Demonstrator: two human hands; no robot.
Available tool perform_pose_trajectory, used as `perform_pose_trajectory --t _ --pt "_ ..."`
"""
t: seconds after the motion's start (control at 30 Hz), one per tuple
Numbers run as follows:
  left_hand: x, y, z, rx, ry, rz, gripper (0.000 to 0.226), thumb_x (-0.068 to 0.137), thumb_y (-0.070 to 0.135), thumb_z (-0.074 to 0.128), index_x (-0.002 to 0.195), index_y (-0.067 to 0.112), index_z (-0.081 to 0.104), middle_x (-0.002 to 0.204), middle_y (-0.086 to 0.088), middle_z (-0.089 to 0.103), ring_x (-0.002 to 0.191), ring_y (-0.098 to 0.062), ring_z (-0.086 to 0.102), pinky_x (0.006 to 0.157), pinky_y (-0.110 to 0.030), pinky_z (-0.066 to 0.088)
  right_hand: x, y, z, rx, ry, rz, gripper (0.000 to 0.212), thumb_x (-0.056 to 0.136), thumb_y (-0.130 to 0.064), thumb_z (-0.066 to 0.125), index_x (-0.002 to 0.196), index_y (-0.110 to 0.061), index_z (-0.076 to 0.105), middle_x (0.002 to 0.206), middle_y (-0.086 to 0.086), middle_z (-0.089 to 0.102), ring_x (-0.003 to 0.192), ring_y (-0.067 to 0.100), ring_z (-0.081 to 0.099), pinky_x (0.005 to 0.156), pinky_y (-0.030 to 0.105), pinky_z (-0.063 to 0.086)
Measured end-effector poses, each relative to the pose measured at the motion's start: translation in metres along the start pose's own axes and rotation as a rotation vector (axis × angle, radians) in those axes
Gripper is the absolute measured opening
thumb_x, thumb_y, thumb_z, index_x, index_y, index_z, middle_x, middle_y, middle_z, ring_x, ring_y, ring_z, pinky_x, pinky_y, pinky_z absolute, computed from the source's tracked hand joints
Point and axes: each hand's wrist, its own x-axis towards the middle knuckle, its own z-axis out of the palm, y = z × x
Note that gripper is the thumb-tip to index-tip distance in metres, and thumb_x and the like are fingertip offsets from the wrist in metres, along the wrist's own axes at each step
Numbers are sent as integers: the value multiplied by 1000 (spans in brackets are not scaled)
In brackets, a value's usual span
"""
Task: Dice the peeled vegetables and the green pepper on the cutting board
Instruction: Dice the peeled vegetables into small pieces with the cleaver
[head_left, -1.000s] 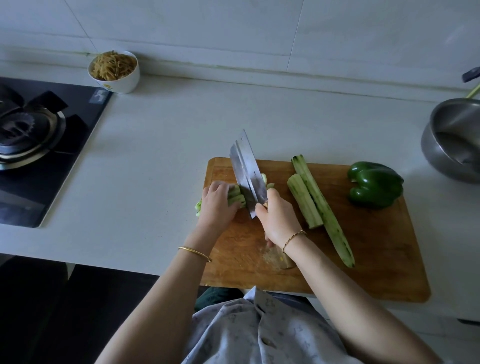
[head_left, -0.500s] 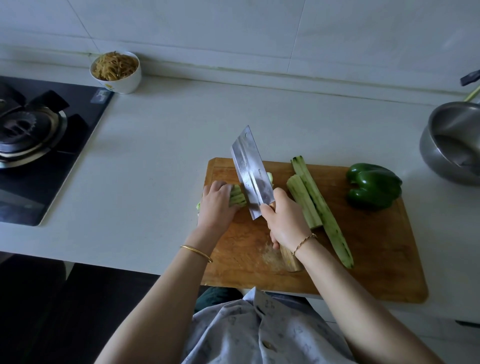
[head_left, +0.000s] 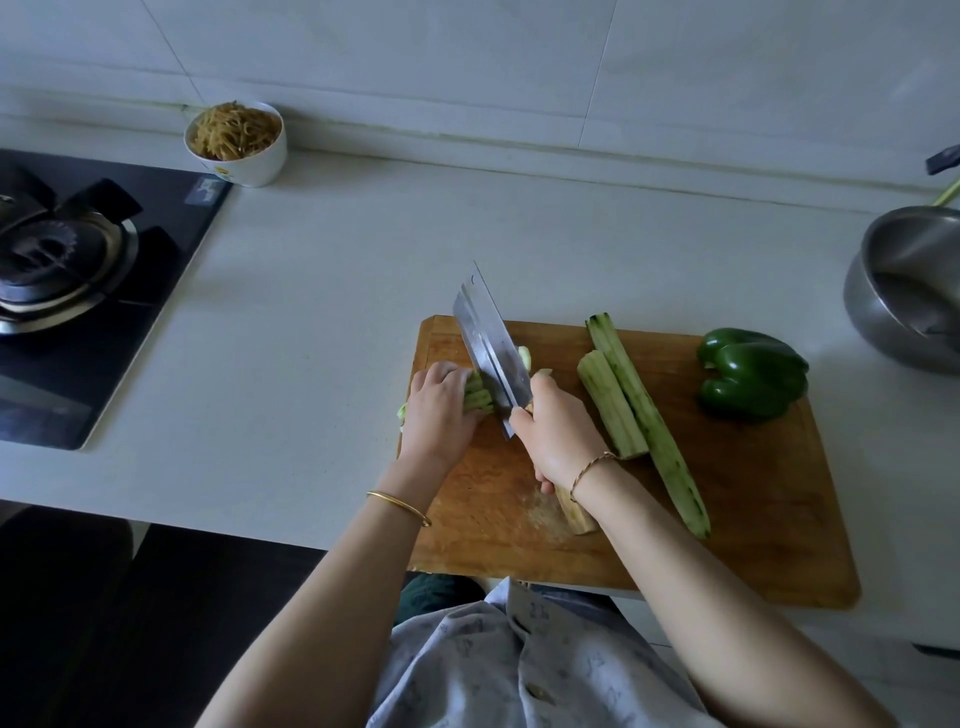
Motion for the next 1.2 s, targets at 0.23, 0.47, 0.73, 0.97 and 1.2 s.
perform_pose_trajectory --t 0.23,0.47,0.73,0.97,1.2 --pt "-2 -1 1 -18 -18 12 47 86 18 65 131 14 53 133 -5 47 125 -24 35 103 -33 31 1 11 10 85 64 24 11 100 -19 43 94 -10 40 72 5 51 42 19 51 36 29 47" --pt "0 3 -2 13 -53 52 49 88 23 64 134 17 49 137 -2 43 127 -22 33 104 -32 29 -4 17 2 163 138 12 15 100 -20 43 91 -9 39 65 6 48 36 17 47 29 20 36" --pt "0 1 -4 -15 -48 15 47 86 24 66 129 13 53 136 -6 43 127 -25 33 105 -34 30 -7 11 2 143 96 -6 11 101 -20 42 94 -11 40 66 5 49 34 16 47 30 21 38" --pt "-1 1 -1 -23 -23 15 44 87 21 65 129 14 54 133 -5 46 123 -24 35 102 -32 32 -4 4 2 80 65 6 5 100 -18 40 101 -13 38 74 6 54 40 18 51 34 27 46" --pt "-2 2 -2 -40 -20 13 41 88 22 63 127 15 56 132 -5 47 124 -24 34 102 -31 32 3 4 14 37 72 32 8 99 -17 40 97 -10 40 77 9 56 51 27 60 45 40 55"
